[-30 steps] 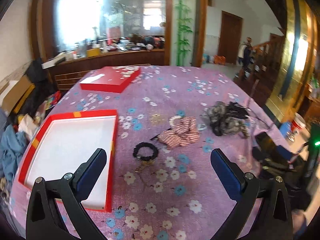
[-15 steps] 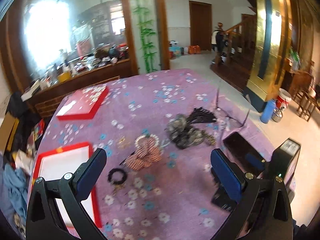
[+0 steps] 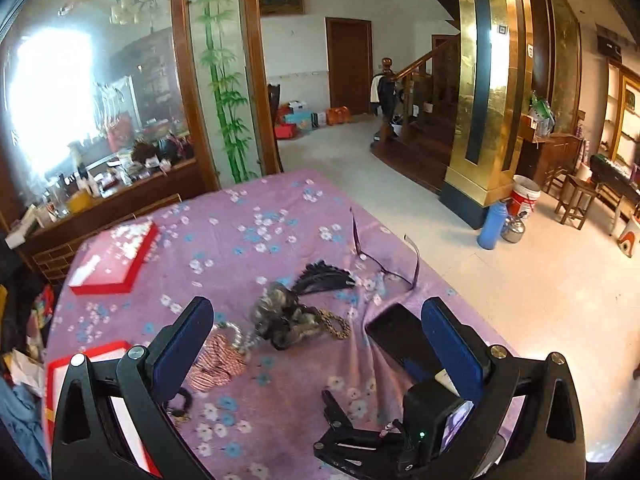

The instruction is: Organize jewelry

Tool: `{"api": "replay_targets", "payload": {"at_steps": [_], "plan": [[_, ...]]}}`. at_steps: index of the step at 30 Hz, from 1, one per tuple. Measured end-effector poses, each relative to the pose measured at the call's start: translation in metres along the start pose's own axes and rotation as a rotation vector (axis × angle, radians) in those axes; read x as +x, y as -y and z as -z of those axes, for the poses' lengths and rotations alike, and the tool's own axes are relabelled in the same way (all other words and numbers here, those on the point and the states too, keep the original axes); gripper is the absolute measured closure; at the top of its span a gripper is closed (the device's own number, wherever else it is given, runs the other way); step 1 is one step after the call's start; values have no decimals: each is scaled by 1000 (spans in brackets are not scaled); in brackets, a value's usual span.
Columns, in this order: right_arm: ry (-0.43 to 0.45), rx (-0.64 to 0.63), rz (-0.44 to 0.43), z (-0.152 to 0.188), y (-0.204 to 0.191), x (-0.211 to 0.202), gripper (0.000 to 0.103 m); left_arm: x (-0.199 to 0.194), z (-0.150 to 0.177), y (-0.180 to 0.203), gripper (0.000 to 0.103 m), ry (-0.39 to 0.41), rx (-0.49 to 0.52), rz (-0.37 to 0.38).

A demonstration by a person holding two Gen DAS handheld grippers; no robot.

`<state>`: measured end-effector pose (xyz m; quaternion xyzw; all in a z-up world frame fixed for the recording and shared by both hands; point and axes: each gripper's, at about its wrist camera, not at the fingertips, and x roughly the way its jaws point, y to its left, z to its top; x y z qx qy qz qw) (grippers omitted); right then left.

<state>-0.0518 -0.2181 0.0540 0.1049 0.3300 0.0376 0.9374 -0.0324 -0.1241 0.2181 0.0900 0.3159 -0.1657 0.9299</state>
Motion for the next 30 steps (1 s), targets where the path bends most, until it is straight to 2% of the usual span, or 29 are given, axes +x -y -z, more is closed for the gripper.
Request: {"api": "replay_targets", "payload": {"at_steps": [3,6,10,13,17,21,23,24,25,26,27,28,30], "plan": [[-5,-5,1,0,-1,1,0,16,13,-21,0,-40,-29,-25],[-6,-6,1,0,0,2,0,35,37,-61,0,-108,-86,-73],[-26,-26,-18,-1,-3,7,0,67,82,-130,0,-222,-219,-106],[-50,-35,-23,-1,-5,13,0,90,112,-169,0,-272,-298,-119],[-52,-28,-27,-1,-4,13,0,122,129,-177,3,-320,-285,-87],[-58,-17,-21,-2,-3,15,0,152,130,-170,5,-315,-246,-90],[-61,-13,-24,-2,-2,16,0,165,131,-171,15,-320,-250,-112],[-62,-14,-24,-2,-2,16,0,171,131,-171,39,-325,-255,-107],[-62,-15,-24,-2,-3,15,0,178,132,-173,46,-331,-265,-93],[-61,-17,-24,-2,-3,15,0,177,131,-172,51,-309,-261,-112],[-59,-19,-22,-2,-3,15,0,175,130,-171,77,-294,-260,-107],[-59,-21,-20,-2,-4,15,0,174,129,-169,91,-301,-271,-64],[-59,-24,-13,-1,-4,15,0,165,126,-167,91,-294,-292,-34]]}}
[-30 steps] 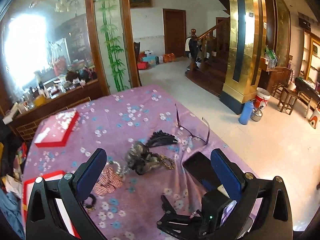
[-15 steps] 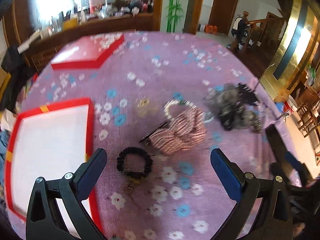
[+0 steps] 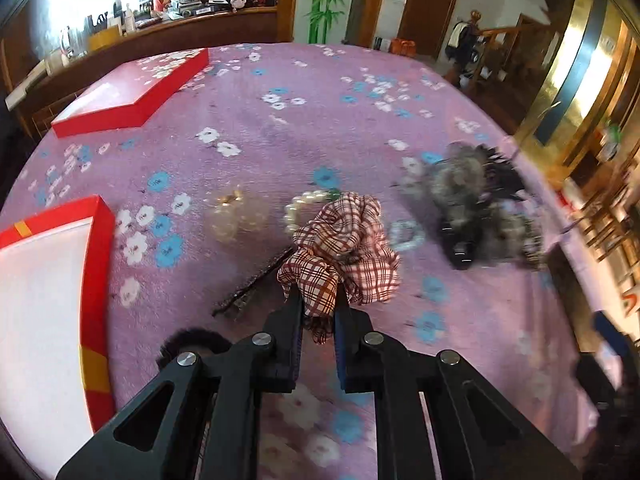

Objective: Organize jewelry
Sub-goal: 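Grasp the red plaid scrunchie with the left gripper, then grasp the grey sheer scrunchie with the right gripper while the left holds the plaid scrunchie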

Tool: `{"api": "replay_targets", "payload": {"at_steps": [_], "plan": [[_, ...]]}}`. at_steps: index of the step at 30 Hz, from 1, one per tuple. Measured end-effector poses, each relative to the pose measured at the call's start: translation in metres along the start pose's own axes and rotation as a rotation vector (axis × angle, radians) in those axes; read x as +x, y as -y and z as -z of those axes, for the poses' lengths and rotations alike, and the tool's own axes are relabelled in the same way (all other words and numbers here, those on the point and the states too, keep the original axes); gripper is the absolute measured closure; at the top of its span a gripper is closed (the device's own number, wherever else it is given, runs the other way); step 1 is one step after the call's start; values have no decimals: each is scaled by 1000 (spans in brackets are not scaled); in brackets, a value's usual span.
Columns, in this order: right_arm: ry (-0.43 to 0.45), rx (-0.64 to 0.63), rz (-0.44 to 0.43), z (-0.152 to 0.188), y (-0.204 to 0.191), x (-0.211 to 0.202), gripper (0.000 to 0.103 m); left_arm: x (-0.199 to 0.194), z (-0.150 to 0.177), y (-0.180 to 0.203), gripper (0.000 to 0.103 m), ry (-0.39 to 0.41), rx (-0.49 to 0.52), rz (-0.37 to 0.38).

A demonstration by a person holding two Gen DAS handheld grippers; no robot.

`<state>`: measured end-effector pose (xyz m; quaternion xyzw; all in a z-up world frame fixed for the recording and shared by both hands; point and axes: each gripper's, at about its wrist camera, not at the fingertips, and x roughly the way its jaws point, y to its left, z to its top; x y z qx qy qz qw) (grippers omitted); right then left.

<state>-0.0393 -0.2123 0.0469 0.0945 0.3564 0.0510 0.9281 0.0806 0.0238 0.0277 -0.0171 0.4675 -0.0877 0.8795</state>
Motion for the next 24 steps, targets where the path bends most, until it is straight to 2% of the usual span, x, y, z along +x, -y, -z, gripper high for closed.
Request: {"api": "replay_targets", "payload": {"at_steps": [2,4,7,10,14,18,21,23,24], "plan": [[-17,-9,-6,-1,-1,2,2,-15,0,8,91,23,23,-3],[-58,-4,3,-4,-2,4,10,-36,-2,15,91,45,33,25],[-114,17,-35,-20,-2,1,14,-66,-9,24,91,73,51,51],[-104,26,-66,-49,-3,-14,16,-101,-22,30,90,118,64,64],[-122,-6,-81,-95,-11,-18,18,-146,-40,40,90,165,79,42],[-190,-51,-123,-128,-25,9,18,-193,-64,58,90,224,91,31],[-243,-129,-97,-127,-45,43,19,-225,-74,73,90,267,110,22],[-284,-159,-95,-118,-56,67,27,-238,-72,81,90,286,116,17],[-306,-183,-94,-111,-63,78,36,-240,-69,83,90,288,119,15]]}}
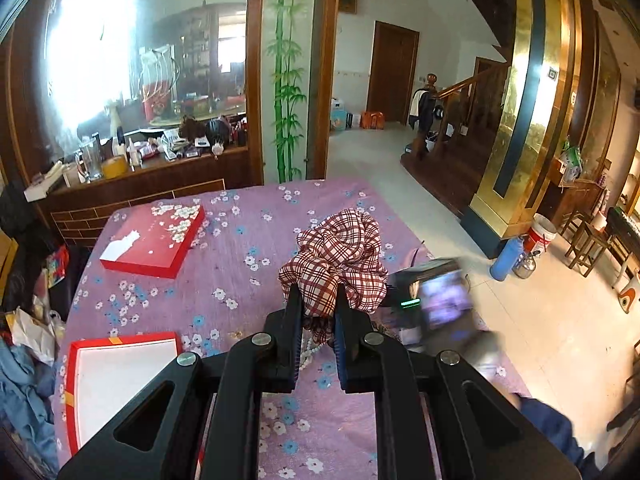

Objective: Organize jewelry
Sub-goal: 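Grasp the grey sheer scrunchie with the right gripper while the left holds the plaid scrunchie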

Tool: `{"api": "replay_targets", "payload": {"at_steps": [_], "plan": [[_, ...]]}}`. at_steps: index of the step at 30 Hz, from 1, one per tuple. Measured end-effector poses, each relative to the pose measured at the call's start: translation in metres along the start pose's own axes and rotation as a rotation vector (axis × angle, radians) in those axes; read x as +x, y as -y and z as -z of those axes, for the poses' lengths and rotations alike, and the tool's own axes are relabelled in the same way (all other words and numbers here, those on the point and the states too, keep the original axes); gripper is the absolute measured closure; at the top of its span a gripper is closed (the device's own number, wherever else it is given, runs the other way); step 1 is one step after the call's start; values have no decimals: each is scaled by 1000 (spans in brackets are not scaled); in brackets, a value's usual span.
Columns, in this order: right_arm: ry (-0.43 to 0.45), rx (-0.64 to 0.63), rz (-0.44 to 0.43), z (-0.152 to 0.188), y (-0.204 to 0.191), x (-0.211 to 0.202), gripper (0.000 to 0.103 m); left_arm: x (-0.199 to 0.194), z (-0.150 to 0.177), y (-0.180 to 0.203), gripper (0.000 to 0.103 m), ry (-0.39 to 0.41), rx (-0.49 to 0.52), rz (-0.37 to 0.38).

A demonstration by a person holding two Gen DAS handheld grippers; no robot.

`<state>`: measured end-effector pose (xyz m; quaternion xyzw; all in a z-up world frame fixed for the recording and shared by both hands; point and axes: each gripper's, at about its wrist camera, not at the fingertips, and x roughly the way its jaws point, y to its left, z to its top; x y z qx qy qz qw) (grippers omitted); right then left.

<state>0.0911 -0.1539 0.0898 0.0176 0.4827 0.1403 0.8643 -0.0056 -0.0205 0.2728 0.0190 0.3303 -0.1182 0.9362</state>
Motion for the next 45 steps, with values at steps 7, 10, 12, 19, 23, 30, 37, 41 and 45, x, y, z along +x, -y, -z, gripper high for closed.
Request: {"api": "replay_targets", "payload": {"at_steps": [7,10,12,19,23,30,37,41,45], "plan": [[-41,-132,230,18,-18,57,68,5,42,-15,90,-31,-49,-23],[-33,-111,231,27,-11,61,88,13,63,-29,90,-42,-86,-39],[7,-64,159,31,-7,43,88,17,77,-39,90,-48,-112,-48],[159,61,-196,56,4,-26,87,34,123,-66,90,-35,-174,-64],[156,117,-381,62,9,-29,84,50,141,-73,90,-75,-201,-58],[160,-2,-271,81,-22,-27,82,54,161,-79,90,-85,-202,-57],[89,-129,-191,104,-47,-19,46,50,173,-93,90,-95,-220,-63],[194,-142,-156,115,-40,-46,32,45,176,-105,90,-90,-241,-74],[214,-123,-126,118,-32,-46,20,39,178,-120,90,-81,-260,-85]]}}
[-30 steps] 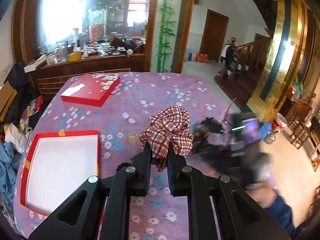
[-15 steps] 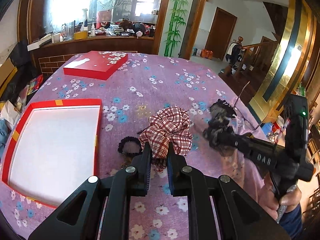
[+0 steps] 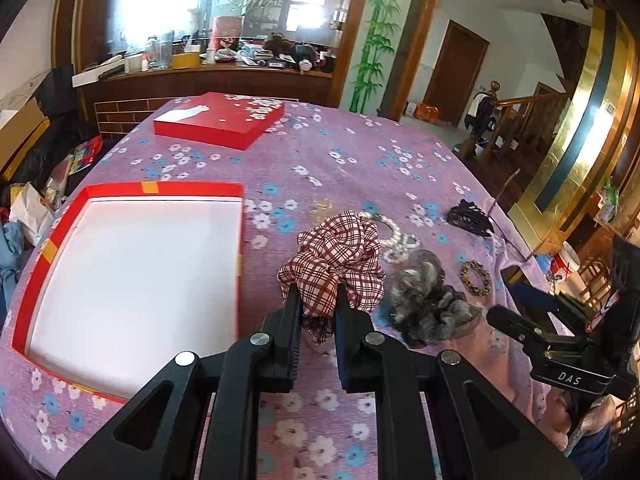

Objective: Organize jewelry
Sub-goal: 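Grasp the grey sheer scrunchie with the right gripper while the left holds the plaid scrunchie, then carry both scrunchies over the white box tray with both grippers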

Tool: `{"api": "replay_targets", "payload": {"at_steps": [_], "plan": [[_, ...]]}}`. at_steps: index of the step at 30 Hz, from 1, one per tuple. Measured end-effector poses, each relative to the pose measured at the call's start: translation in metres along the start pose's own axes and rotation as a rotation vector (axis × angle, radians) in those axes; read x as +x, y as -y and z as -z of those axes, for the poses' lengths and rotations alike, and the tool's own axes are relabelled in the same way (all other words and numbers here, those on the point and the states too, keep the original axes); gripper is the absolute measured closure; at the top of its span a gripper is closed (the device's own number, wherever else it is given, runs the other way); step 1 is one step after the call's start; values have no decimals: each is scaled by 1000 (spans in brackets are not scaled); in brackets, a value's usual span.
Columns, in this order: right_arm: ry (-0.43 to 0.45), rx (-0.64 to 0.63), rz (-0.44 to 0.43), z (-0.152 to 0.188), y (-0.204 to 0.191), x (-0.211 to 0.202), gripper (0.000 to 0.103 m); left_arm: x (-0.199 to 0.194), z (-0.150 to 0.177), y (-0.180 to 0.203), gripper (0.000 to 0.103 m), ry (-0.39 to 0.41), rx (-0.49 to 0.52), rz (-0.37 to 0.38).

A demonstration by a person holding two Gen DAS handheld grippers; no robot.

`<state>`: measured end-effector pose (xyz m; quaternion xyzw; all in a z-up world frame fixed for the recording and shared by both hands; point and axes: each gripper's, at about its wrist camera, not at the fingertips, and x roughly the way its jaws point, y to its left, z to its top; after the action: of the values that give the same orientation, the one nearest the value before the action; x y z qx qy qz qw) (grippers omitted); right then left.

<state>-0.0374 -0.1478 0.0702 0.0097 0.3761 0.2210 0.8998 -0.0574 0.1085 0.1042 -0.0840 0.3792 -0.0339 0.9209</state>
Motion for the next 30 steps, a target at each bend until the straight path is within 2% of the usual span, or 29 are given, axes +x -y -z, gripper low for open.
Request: {"api": "replay_targets", "payload": {"at_steps": [3,6,8,9,11,14,16,20,23,24,26,27,29,30], "plan": [[-51,42,2,2,3,18,20,-2,0,-13,90,6,-24,-5],[-106,80,-37,2,1,36,22,-7,1,-25,90,15,-53,-10],[-142,83,-28,3,-6,48,53,-10,1,-32,90,19,-65,-19],[-165,88,-5,4,-7,54,84,-12,1,-35,90,21,-72,-22],[-196,103,17,6,-8,60,89,-16,2,-42,90,27,-83,-26],[-159,131,4,3,-7,48,94,-21,2,-52,89,36,-94,-40],[-117,157,-34,-3,-8,33,97,-23,3,-60,89,39,-108,-49],[-38,152,-57,-18,-21,9,97,-29,3,-77,89,51,-140,-58],[-36,126,-48,-24,-29,4,97,-30,5,-86,89,49,-156,-64],[-39,109,-32,-25,-32,4,94,-32,6,-88,89,50,-156,-66],[-63,70,23,-23,-34,8,50,-34,8,-91,89,52,-156,-65],[-67,66,39,-22,-33,11,17,-34,8,-92,89,52,-157,-65],[-52,84,64,-16,-26,16,17,-33,10,-93,89,53,-160,-65],[-77,89,63,-14,-23,22,27,-32,10,-94,89,51,-161,-65]]}}
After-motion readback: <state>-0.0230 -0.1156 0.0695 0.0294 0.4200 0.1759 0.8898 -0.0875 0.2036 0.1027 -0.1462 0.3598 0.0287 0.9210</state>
